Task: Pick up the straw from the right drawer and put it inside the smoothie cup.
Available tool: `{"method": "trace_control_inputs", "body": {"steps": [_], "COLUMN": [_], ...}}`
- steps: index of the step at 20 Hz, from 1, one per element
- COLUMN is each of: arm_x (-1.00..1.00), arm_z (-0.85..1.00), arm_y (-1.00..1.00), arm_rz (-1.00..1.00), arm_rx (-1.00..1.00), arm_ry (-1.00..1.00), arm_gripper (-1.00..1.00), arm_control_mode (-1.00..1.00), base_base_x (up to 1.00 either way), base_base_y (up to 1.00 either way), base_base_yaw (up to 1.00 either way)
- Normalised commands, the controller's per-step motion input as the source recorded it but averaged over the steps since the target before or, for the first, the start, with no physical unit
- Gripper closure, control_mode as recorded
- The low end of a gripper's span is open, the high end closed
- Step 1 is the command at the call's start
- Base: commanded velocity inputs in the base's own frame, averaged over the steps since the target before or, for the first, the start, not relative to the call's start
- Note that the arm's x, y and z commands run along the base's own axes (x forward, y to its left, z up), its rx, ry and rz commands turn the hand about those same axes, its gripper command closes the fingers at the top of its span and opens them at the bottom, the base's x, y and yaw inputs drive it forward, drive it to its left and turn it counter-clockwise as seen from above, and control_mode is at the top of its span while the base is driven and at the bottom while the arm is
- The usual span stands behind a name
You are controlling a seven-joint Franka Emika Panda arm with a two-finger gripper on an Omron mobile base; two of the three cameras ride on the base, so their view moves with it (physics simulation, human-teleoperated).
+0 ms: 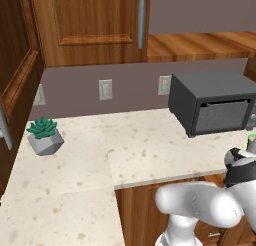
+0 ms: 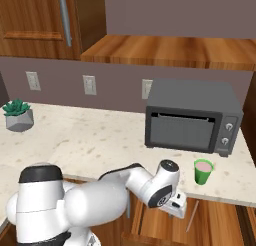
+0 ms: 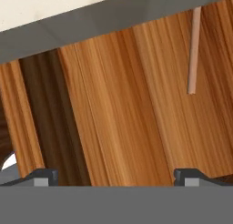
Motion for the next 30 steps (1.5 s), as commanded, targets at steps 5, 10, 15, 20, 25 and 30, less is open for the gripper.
{"method": "trace_control_inputs", "body": {"steps": [5,10,15,20,25,30], "arm_x": [-0.45,-0.64,-0.52,-0.61,-0.85,-0.92], "arm_z": [-0.32,-0.16,-0.16,-0.02,-0.04,-0.25], "arm_y": [-0.29,-0.27,-0.14,-0.1,-0.1,-0.3], "arm_rz": [0.0,0.0,0.0,0.0,-0.02,-0.02], "arm_rx": [0.0,0.0,0.0,0.0,0.0,0.02], "arm_ry": [0.03,0.0,0.0,0.01,0.06,0.09], "arm_gripper": [-1.0,-1.0,-1.0,-1.0,-1.0,-1.0], "arm_control_mode": [-1.0,-1.0,-1.0,-1.0,-1.0,-1.0], "base_base_x": [0.0,0.0,0.0,0.0,0.0,0.0], "base_base_y": [0.0,0.0,0.0,0.0,0.0,0.0], "base_base_yaw": [0.0,0.0,0.0,0.0,0.0,0.0]}}
